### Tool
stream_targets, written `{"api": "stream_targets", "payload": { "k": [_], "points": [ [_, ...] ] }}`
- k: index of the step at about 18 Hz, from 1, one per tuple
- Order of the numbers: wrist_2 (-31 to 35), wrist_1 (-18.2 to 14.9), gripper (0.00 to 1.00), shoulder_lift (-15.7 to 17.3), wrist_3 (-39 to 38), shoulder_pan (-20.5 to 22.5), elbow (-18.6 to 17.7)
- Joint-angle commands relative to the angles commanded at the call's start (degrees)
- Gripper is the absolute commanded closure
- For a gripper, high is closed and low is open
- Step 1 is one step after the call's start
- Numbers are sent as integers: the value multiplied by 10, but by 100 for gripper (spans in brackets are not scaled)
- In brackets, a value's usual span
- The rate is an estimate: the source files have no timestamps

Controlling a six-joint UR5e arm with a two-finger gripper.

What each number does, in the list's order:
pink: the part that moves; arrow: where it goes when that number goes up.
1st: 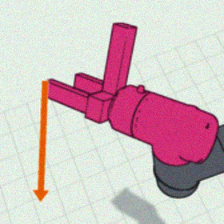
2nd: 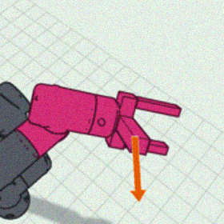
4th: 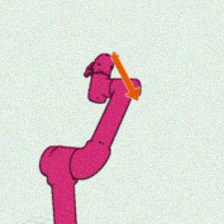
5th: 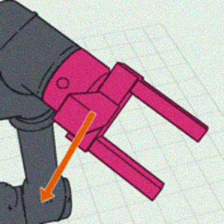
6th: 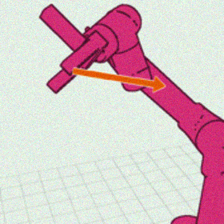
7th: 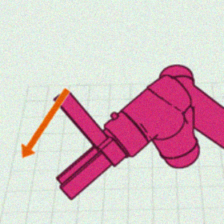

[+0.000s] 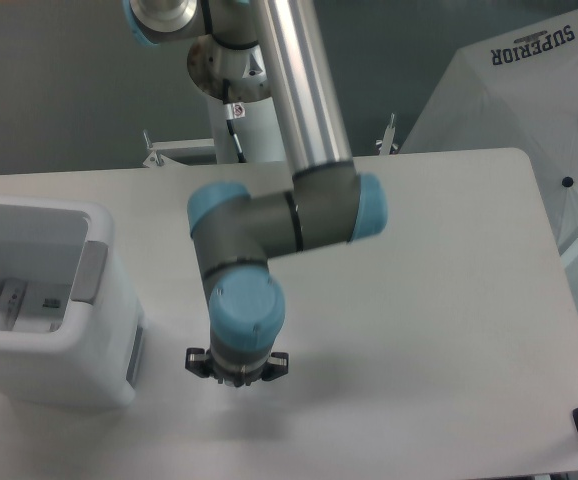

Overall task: Place the trash in the trash can
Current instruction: 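Close the gripper on the bottle and lift it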

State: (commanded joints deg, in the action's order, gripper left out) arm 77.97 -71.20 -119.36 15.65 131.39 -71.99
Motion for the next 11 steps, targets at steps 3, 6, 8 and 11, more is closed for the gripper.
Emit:
{"api": "stream_targets", "payload": {
  "k": [3,6,8,11],
  "points": [
    [-37,62,100,33,-12,15,16],
    [-71,119,100,57,-53,26,38],
    [-91,140,100,62,-64,29,58],
    [-129,155,100,64,-65,32,86]
  ]
}}
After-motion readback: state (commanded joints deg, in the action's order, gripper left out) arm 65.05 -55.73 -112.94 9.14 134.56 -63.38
